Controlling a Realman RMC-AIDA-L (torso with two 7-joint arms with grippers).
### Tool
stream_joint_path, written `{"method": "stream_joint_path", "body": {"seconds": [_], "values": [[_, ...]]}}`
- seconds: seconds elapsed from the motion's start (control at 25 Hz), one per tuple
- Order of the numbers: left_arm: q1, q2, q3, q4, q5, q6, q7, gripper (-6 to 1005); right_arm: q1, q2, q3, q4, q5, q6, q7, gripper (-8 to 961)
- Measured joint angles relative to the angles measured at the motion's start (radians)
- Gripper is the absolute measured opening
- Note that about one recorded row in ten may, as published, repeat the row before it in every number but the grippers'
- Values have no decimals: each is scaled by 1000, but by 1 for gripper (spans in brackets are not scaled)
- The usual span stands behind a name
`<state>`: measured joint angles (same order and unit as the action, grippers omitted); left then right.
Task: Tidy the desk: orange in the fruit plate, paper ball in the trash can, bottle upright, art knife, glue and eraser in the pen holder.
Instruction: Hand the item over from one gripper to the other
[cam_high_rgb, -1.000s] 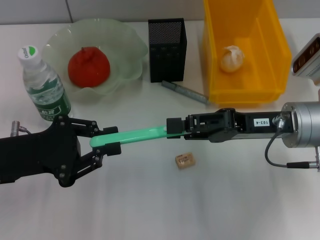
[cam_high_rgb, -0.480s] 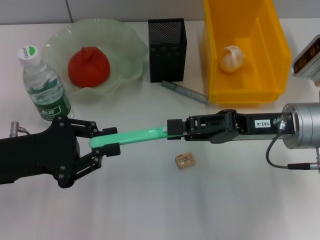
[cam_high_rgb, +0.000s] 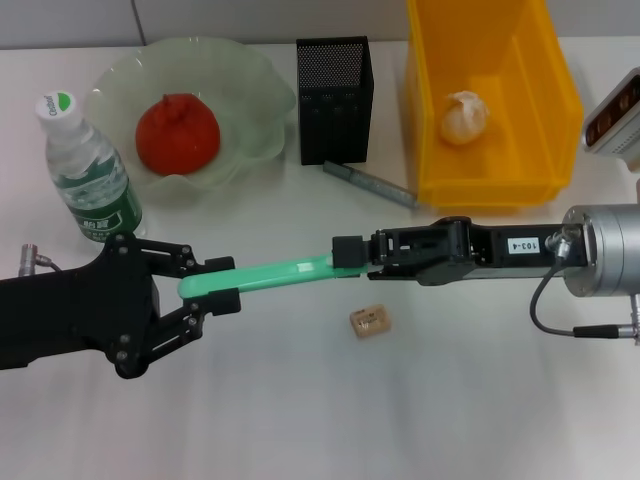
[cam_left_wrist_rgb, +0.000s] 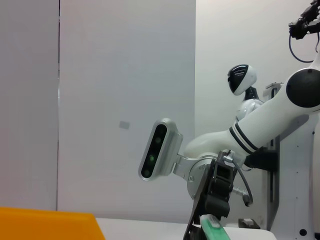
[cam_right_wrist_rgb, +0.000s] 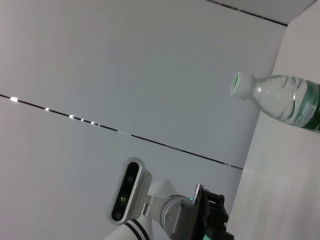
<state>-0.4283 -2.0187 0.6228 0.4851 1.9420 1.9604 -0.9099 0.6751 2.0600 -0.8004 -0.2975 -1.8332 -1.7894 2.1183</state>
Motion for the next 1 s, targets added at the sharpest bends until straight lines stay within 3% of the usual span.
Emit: {"method": "stream_joint_path", "body": {"seconds": [1.0], "values": [[2, 0, 0, -1, 0, -2, 16, 230, 1, 2, -3, 0, 2, 7, 12, 291]]}}
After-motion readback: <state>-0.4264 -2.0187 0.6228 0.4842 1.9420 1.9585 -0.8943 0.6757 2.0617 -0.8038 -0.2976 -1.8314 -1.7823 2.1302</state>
